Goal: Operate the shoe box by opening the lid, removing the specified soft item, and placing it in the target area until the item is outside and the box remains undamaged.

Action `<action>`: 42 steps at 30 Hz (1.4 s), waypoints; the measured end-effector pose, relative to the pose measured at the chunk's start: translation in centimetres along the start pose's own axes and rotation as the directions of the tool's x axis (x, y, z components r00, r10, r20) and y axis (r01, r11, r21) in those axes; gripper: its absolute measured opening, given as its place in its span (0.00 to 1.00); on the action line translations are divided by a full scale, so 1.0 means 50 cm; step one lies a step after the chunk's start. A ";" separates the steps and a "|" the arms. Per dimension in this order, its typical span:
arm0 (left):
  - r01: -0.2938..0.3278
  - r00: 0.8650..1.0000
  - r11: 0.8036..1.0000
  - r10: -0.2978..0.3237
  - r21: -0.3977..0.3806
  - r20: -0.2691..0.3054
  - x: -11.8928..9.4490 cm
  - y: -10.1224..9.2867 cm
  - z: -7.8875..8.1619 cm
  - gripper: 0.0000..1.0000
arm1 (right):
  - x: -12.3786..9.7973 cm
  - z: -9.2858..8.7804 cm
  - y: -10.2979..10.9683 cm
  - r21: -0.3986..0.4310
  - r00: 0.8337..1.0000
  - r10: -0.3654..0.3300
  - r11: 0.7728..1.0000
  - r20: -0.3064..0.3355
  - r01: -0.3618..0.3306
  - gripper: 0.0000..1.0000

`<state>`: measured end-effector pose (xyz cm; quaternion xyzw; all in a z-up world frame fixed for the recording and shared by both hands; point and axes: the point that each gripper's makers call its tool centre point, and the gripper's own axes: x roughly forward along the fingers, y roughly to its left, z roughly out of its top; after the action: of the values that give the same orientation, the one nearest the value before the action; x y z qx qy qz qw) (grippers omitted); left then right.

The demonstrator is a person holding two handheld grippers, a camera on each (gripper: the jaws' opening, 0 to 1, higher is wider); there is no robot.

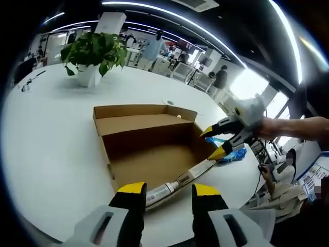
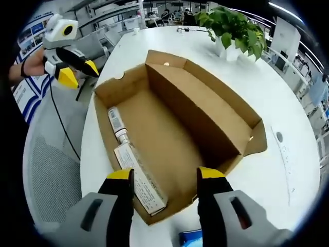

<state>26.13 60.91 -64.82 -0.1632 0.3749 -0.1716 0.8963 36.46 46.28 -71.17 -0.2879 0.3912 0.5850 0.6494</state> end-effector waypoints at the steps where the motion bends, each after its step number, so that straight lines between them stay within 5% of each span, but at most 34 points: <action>1: 0.000 1.000 1.000 0.000 -0.002 -0.001 0.000 0.002 -0.001 0.36 | 0.001 0.000 0.001 -0.004 1.000 0.002 1.000 -0.003 -0.002 0.48; 6: -0.003 1.000 1.000 0.003 -0.009 -0.003 0.000 0.009 -0.004 0.36 | 0.025 -0.012 0.032 -0.038 0.994 0.092 0.995 -0.058 -0.094 0.50; 18: -0.002 1.000 1.000 0.002 -0.008 -0.007 0.007 0.012 0.001 0.35 | 0.062 -0.004 0.031 -0.091 0.984 0.126 0.986 -0.124 -0.138 0.53; 25: -0.002 1.000 1.000 0.002 -0.003 -0.008 0.009 0.013 0.007 0.35 | 0.059 -0.006 0.002 -0.076 0.989 0.087 0.992 -0.119 -0.097 0.64; 31: -0.005 1.000 1.000 0.005 -0.004 -0.006 0.007 0.014 0.006 0.35 | 0.051 -0.007 -0.011 -0.072 0.992 0.052 0.996 -0.113 -0.061 0.61; 35: -0.003 1.000 1.000 0.002 -0.002 -0.009 0.008 0.012 0.004 0.35 | 0.045 -0.003 -0.006 -0.076 0.992 0.051 0.995 -0.111 -0.059 0.55; 42: 0.006 1.000 1.000 -0.006 0.007 -0.014 0.011 0.003 0.003 0.35 | 0.064 0.011 0.033 -0.085 0.990 0.098 0.991 -0.102 -0.107 0.57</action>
<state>26.65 60.85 -65.11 -0.1600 0.3798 -0.1768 0.8938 34.96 48.68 -73.45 -0.3247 0.4097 0.6202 0.5849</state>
